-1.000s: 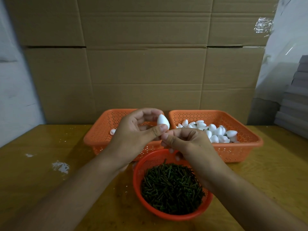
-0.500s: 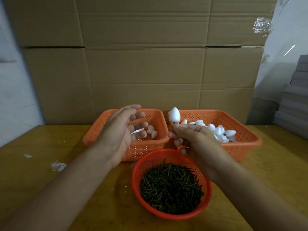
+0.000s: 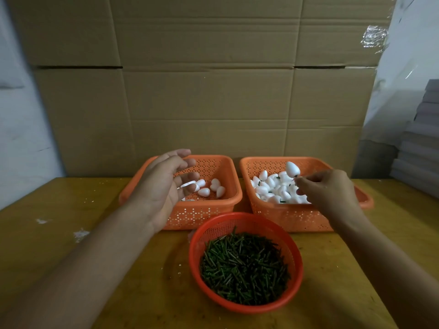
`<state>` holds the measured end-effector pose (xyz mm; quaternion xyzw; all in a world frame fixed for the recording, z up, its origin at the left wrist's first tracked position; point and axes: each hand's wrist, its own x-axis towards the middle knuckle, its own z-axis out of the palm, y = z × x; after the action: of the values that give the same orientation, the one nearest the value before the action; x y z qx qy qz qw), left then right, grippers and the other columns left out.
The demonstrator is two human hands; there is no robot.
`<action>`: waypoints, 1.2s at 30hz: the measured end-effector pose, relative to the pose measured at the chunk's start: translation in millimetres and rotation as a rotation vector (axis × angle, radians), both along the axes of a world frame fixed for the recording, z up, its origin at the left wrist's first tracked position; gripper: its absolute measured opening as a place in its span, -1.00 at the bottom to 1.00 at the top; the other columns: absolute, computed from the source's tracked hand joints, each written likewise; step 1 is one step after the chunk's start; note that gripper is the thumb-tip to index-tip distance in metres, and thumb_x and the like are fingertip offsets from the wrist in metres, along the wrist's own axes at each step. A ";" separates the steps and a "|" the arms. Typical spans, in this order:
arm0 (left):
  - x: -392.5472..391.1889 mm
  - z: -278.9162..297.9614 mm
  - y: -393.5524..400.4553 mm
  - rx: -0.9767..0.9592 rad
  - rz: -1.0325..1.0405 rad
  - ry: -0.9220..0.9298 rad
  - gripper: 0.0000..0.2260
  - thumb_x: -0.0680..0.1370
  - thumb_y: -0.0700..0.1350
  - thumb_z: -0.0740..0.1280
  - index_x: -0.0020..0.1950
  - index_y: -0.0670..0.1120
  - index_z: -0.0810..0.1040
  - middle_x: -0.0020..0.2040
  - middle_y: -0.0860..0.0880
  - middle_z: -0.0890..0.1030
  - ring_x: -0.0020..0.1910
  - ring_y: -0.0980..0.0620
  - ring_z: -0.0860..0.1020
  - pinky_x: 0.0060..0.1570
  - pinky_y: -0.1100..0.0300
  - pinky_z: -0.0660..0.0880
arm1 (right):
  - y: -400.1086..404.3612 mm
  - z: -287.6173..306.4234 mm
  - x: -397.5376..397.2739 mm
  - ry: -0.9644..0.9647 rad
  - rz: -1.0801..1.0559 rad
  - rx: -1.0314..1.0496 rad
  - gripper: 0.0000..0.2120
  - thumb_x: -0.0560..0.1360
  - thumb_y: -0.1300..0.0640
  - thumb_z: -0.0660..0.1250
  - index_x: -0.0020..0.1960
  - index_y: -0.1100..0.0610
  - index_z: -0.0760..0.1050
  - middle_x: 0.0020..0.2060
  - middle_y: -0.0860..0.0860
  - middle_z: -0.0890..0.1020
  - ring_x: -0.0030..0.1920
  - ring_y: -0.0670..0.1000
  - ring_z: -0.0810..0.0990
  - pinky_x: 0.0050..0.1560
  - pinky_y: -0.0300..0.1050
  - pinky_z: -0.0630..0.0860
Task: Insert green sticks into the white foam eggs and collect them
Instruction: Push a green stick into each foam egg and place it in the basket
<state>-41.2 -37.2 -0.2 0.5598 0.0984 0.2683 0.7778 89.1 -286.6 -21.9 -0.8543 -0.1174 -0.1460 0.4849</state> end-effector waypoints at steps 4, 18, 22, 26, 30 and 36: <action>1.9 -0.2 1.8 -0.001 -0.003 -0.001 -0.77 0.58 -0.31 0.19 0.08 -0.07 0.57 -0.04 -0.06 0.61 -0.35 0.12 0.63 -0.42 0.25 0.53 | 6.2 -6.4 5.2 -0.058 0.023 0.037 -0.72 0.49 0.17 0.31 -0.03 0.42 0.56 -0.14 0.39 0.62 -0.09 0.39 0.61 -0.11 0.23 0.62; 24.9 -7.5 67.8 0.788 0.160 0.293 -0.78 0.59 -0.23 0.31 0.01 0.11 0.60 0.07 0.08 0.62 0.03 0.11 0.59 0.01 0.16 0.51 | 33.7 2.8 -55.5 -0.009 0.896 -0.763 -0.67 0.55 -0.01 0.41 0.30 -0.10 0.57 0.18 -0.18 0.64 0.13 -0.22 0.58 0.18 -0.20 0.52; 56.6 -7.1 97.5 1.231 0.056 0.564 -0.71 0.59 -0.32 0.28 0.17 0.00 0.62 0.23 -0.03 0.60 0.15 0.06 0.55 0.10 0.18 0.48 | 40.2 -6.0 -67.4 0.035 0.984 -1.008 -0.57 0.55 -0.08 0.37 0.41 -0.17 0.45 0.34 -0.18 0.52 0.30 -0.12 0.48 0.26 -0.20 0.41; 76.8 -14.4 107.1 1.555 -0.172 0.777 -0.64 0.59 -0.28 0.28 0.34 0.02 0.57 0.39 -0.02 0.52 0.31 -0.01 0.50 0.28 0.07 0.45 | 42.0 -7.4 -70.7 0.041 0.999 -1.048 -0.56 0.56 -0.08 0.36 0.42 -0.16 0.44 0.38 -0.17 0.47 0.34 -0.09 0.44 0.31 -0.12 0.41; 80.8 -21.1 109.9 1.576 -0.232 0.926 -0.68 0.62 -0.18 0.23 0.30 0.12 0.56 0.33 0.00 0.54 0.23 -0.03 0.51 0.23 0.01 0.46 | 41.9 -7.2 -69.2 0.046 0.995 -1.048 -0.56 0.55 -0.08 0.36 0.41 -0.15 0.44 0.37 -0.16 0.48 0.34 -0.08 0.45 0.31 -0.09 0.41; 87.6 -28.3 107.7 1.484 -0.318 0.947 -0.74 0.67 -0.02 0.19 0.30 0.08 0.58 0.29 0.02 0.58 0.11 0.07 0.54 0.04 0.17 0.41 | 41.5 -8.2 -66.4 0.078 1.019 -1.030 -0.55 0.55 -0.09 0.36 0.42 -0.16 0.42 0.38 -0.16 0.46 0.35 -0.08 0.44 0.31 -0.07 0.42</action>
<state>46.4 70.5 -28.5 0.9780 0.1316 -0.1074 0.1214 22.7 -245.2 -30.0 -0.8180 -0.5375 0.2024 0.0324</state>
